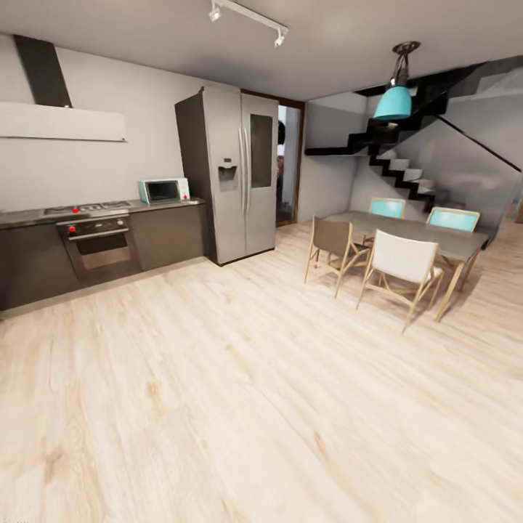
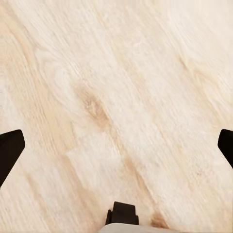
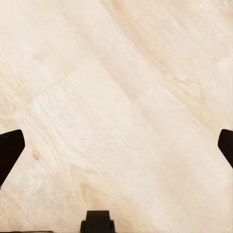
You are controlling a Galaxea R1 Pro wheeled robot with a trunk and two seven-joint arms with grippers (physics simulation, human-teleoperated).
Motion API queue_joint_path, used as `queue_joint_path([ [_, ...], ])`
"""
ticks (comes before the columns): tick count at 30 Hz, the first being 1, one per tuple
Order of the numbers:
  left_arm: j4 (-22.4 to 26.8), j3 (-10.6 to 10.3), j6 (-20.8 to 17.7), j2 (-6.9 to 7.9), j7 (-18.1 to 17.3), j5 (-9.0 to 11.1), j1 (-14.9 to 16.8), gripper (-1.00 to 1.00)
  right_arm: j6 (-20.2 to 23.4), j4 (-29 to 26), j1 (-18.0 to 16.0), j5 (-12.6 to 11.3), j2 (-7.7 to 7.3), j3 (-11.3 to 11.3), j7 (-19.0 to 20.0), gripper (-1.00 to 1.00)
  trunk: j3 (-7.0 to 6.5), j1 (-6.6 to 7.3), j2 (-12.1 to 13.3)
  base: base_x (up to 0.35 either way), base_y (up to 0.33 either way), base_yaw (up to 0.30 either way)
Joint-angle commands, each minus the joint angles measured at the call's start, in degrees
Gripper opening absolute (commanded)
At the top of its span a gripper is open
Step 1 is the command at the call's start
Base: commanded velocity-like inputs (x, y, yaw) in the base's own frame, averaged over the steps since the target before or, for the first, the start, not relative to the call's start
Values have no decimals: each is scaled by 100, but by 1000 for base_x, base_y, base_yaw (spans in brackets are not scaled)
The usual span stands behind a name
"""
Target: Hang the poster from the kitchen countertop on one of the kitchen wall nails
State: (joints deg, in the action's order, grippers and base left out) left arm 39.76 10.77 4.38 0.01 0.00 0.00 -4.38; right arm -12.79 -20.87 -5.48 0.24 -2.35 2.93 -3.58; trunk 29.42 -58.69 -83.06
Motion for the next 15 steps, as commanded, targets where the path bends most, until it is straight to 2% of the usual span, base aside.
queue_joint_path([
  [1,5,4,10,-1,0,0,-1,100,-13,4,-2,3,-3,32,-44,100,7,-3,-2,325,-40,278],
  [8,5,4,5,-1,0,7,-1,100,3,21,-3,-3,-7,36,-61,100,27,-3,-2,331,-16,263],
  [15,6,4,2,-1,0,8,-1,100,12,54,-3,1,-23,32,-48,100,32,-3,-2,334,79,49],
])
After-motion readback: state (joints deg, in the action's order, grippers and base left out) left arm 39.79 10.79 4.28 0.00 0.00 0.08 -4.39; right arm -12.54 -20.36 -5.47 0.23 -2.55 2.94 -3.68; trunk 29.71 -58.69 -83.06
